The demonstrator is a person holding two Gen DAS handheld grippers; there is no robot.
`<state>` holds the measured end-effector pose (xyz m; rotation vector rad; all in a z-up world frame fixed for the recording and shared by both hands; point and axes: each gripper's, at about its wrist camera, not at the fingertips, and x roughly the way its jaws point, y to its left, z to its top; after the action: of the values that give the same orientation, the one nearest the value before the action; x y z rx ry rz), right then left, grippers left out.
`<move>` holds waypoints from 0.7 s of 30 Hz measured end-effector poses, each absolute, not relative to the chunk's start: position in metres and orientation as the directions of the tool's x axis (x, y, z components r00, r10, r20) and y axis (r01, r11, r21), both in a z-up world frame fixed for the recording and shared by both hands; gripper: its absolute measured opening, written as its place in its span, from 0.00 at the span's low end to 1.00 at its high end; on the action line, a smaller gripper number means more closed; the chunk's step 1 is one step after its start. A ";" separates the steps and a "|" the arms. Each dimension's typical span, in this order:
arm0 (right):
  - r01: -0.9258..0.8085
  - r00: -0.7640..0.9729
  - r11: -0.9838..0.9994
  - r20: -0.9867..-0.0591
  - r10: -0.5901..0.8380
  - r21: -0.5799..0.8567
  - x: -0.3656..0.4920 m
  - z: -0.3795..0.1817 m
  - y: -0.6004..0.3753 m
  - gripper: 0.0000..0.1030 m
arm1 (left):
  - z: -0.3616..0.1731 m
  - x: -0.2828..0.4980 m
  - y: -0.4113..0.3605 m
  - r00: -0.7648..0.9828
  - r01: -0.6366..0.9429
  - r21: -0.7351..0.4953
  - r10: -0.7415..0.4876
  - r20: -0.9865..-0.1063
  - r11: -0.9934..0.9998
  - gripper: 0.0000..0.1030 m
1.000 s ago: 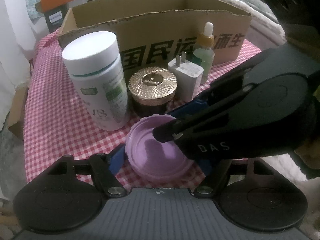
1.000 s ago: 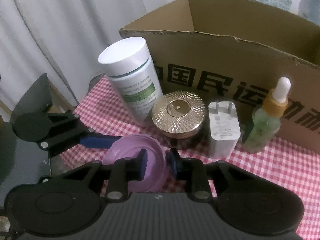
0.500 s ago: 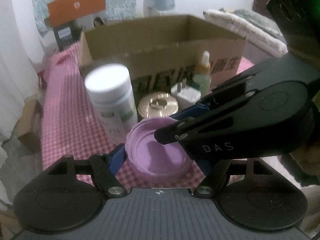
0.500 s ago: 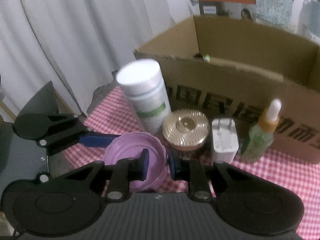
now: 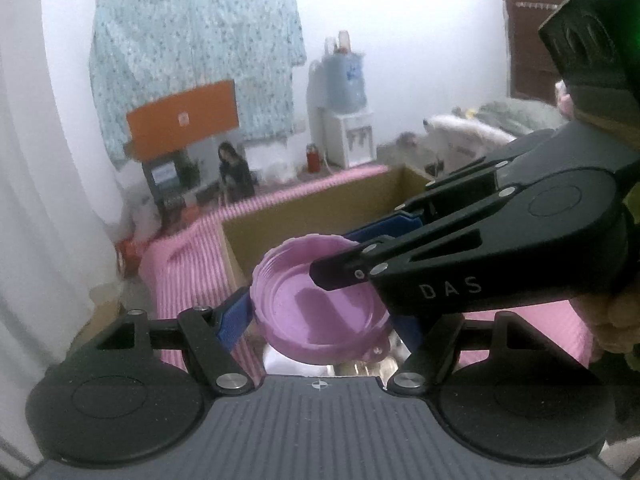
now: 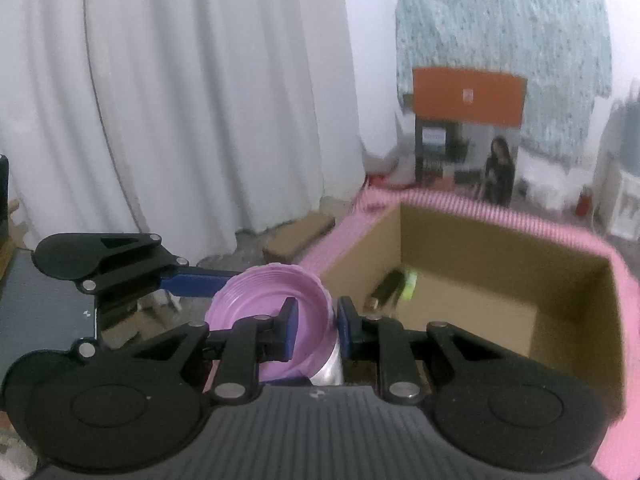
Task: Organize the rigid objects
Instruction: 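Carry the purple lid into the box and open the right gripper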
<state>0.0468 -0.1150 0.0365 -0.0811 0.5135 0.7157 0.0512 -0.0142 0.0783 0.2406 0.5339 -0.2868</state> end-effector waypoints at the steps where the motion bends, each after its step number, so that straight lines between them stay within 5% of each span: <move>1: -0.645 0.641 0.758 -0.472 0.605 0.096 0.053 0.042 -0.116 0.22 | 0.083 0.057 -0.016 0.822 0.334 0.148 -0.211 -0.528 0.931 0.72; 8: -0.612 0.563 0.760 -0.554 0.613 0.219 0.138 0.046 -0.128 0.22 | 0.088 0.132 -0.021 0.736 0.384 0.063 -0.264 -0.623 0.921 0.72; 21: -0.460 0.283 0.784 -0.768 0.574 0.417 0.264 -0.041 -0.148 0.22 | 0.017 0.235 -0.045 0.419 0.414 -0.073 -0.261 -0.870 0.908 0.72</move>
<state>0.2641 -0.1477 -0.0414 0.1217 1.0806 0.6947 0.2350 -0.0449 0.0165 0.1613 1.0578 -0.4252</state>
